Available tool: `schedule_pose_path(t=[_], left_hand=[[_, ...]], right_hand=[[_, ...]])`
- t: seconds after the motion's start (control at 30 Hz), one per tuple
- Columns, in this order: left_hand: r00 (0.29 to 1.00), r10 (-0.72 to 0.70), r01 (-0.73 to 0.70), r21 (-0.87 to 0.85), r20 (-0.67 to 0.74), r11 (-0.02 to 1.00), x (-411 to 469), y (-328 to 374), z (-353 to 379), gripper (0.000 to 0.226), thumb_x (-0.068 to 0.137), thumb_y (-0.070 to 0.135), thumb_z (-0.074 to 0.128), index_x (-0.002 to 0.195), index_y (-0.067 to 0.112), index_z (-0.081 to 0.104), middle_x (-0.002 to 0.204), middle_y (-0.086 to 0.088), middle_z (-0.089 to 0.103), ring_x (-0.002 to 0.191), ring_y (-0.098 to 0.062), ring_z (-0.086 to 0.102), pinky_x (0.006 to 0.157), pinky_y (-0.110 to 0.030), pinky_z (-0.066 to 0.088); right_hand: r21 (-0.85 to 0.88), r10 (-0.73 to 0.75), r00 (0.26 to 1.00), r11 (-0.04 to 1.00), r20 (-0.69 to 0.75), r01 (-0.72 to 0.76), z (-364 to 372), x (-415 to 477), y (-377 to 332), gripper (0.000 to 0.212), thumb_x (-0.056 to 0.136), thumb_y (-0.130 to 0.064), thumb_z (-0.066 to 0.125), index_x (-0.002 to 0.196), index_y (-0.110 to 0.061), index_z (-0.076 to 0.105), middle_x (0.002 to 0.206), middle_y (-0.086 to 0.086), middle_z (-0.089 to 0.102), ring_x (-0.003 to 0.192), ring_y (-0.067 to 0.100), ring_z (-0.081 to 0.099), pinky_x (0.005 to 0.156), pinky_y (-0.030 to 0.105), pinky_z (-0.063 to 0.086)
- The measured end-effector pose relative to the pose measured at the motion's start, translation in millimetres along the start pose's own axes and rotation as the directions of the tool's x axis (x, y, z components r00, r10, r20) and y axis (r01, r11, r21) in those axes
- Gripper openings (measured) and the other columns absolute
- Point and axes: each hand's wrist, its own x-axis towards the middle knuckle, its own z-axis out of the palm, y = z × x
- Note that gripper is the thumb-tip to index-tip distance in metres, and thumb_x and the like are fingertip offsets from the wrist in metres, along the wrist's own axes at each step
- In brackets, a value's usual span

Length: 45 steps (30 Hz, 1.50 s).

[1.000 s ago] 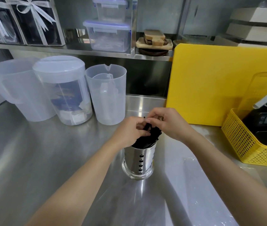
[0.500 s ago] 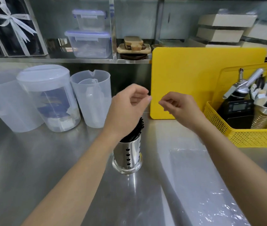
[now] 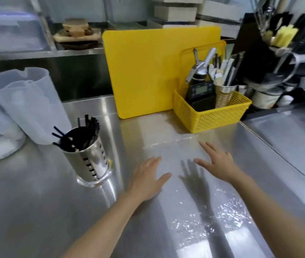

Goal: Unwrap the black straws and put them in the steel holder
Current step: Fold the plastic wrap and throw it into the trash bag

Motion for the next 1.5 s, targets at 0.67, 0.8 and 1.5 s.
schedule_pose_path(t=[0.67,0.8,1.5], left_hand=[[0.797,-0.603,0.576,-0.339,0.031,0.744,17.8,-8.2,44.7,0.081,0.063,0.022,0.083,0.124,0.009,0.032,0.108,-0.009,0.051,0.094,-0.028,0.058,0.074,-0.030,0.043],[0.832,-0.553,0.488,-0.537,0.047,0.688,17.7,-11.8,43.1,0.023,0.082,0.016,0.067,0.065,0.010,0.052,0.046,0.005,0.053,0.039,-0.008,0.046,0.044,-0.017,0.033],[0.927,-0.363,0.266,-0.845,0.092,0.463,-0.2,-44.4,19.7,0.052,0.079,-0.022,0.041,0.051,0.014,0.066,0.061,-0.007,0.065,0.057,-0.017,0.056,0.060,-0.028,0.045]], right_hand=[[0.316,0.473,0.860,0.800,0.194,-0.511,34.8,-9.7,60.2,0.037,0.071,-0.026,0.074,0.087,0.000,0.054,0.077,0.014,0.055,0.070,0.025,0.053,0.062,0.029,0.039],[0.528,0.349,0.878,0.703,0.327,-0.476,30.1,-7.5,61.9,0.018,0.071,-0.005,0.071,0.058,-0.002,0.059,0.049,0.004,0.050,0.047,0.016,0.045,0.049,0.022,0.036],[0.886,0.084,0.898,0.149,0.432,-0.440,23.0,-26.0,83.0,0.035,0.082,0.018,0.042,0.065,0.003,0.069,0.063,0.025,0.067,0.050,0.033,0.066,0.040,0.034,0.054]])
